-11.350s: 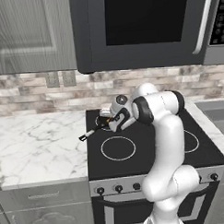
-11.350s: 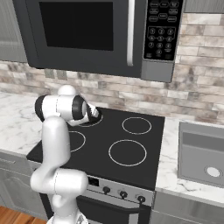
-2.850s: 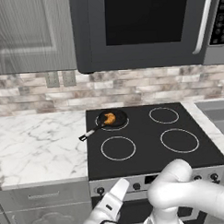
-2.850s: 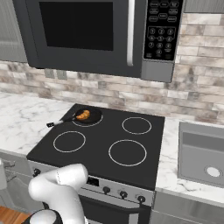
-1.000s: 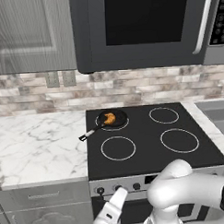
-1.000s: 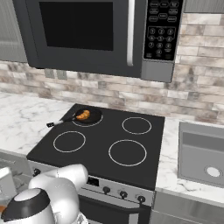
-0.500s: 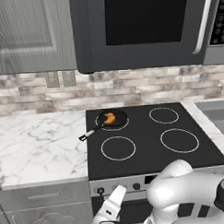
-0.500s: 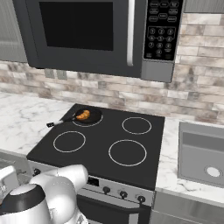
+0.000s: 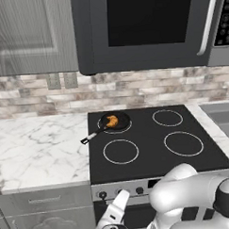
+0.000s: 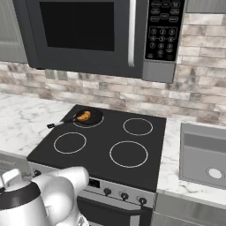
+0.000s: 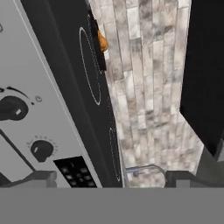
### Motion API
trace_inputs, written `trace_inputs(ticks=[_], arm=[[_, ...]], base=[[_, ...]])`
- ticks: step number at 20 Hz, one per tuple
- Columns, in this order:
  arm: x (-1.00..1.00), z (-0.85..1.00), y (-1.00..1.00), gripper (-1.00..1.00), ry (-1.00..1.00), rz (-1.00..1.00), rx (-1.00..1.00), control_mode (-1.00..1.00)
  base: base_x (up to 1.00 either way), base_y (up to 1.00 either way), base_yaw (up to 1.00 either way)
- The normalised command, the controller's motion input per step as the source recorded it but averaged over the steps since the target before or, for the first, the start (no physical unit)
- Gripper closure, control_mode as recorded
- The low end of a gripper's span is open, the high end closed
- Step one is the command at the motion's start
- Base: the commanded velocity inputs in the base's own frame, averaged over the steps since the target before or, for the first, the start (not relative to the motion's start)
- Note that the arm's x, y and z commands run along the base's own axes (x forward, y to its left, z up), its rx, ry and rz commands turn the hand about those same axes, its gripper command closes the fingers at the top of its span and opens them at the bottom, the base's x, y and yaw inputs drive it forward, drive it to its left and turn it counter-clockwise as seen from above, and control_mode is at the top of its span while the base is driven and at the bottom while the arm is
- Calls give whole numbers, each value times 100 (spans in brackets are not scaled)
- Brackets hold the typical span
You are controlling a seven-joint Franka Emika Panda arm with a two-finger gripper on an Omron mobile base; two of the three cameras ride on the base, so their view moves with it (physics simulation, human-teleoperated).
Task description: Pick the croissant and place it on the pan. Then turn on the stove to warm the croissant.
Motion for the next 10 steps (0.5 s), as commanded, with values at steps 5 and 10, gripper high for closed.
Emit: trace_inputs(ticks=[5,10], arm=[[15,-15,0,-100,0,0,-1,-100],[24,-15,0,-100,0,0,0,-100]], base=[[0,0,0],[0,0,0]])
